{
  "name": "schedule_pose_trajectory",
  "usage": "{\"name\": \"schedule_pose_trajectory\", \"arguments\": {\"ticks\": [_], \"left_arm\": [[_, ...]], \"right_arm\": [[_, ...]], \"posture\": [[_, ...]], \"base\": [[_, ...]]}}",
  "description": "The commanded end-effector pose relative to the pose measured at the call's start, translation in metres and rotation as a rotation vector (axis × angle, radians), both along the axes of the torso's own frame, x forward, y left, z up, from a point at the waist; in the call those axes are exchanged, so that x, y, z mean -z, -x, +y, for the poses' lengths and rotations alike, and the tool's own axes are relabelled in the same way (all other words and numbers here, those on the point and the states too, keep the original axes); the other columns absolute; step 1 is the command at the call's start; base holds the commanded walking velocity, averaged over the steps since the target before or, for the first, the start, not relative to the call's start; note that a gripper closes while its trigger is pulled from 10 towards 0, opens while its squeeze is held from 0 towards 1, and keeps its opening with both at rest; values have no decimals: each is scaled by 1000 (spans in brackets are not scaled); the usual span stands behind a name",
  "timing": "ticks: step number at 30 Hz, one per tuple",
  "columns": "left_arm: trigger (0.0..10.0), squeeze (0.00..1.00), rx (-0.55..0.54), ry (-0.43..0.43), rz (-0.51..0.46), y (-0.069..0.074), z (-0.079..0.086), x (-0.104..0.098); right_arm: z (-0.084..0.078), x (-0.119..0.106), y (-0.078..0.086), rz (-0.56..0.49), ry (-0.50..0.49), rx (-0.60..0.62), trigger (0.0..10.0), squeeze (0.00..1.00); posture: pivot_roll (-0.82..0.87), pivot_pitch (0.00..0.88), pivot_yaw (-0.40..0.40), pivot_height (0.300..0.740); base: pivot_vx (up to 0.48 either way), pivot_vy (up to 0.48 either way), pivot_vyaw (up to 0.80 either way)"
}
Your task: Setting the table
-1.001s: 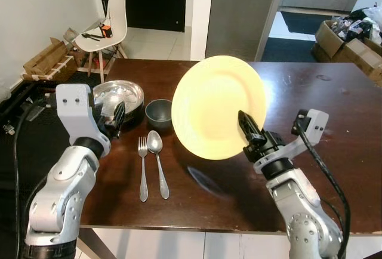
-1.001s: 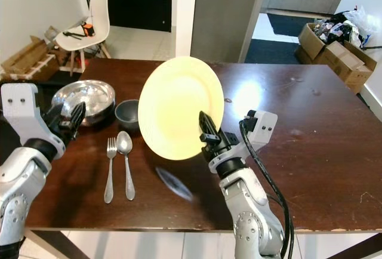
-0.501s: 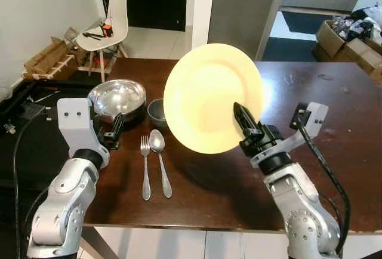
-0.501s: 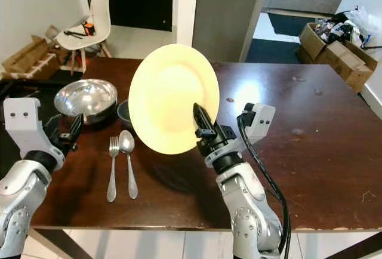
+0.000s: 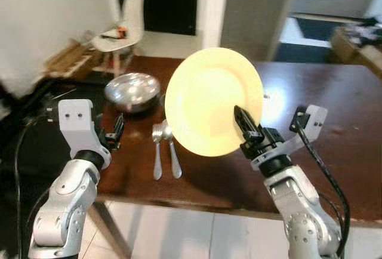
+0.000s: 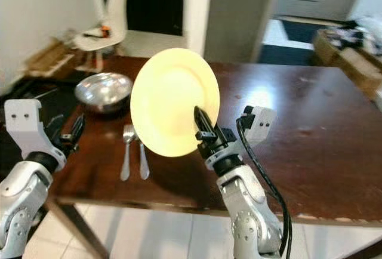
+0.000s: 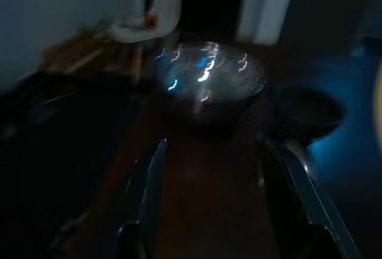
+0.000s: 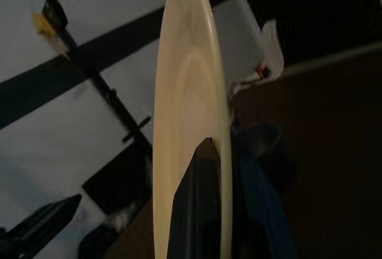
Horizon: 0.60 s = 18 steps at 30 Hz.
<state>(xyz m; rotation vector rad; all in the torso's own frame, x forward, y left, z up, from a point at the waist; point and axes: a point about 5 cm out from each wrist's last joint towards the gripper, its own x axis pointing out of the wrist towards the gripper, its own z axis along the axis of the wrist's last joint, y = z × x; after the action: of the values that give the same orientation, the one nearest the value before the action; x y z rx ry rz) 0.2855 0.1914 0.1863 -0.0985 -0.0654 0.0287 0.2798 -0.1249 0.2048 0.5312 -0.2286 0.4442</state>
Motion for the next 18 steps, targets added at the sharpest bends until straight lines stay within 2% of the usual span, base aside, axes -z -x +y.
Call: {"name": "schedule_pose_trajectory", "arguments": {"ticks": [1, 18], "left_arm": [[10000, 0, 6, -12, 3, -1, -2, 0], [10000, 0, -1, -9, -1, 0, -2, 0]], "right_arm": [[-1, -2, 2, -11, -8, 8, 10000, 0], [-1, 0, 1, -2, -4, 5, 10000, 0]], "posture": [[-17, 0, 47, 740], [-16, 0, 42, 740]], "base": [[-296, 0, 0], [-322, 0, 0]]}}
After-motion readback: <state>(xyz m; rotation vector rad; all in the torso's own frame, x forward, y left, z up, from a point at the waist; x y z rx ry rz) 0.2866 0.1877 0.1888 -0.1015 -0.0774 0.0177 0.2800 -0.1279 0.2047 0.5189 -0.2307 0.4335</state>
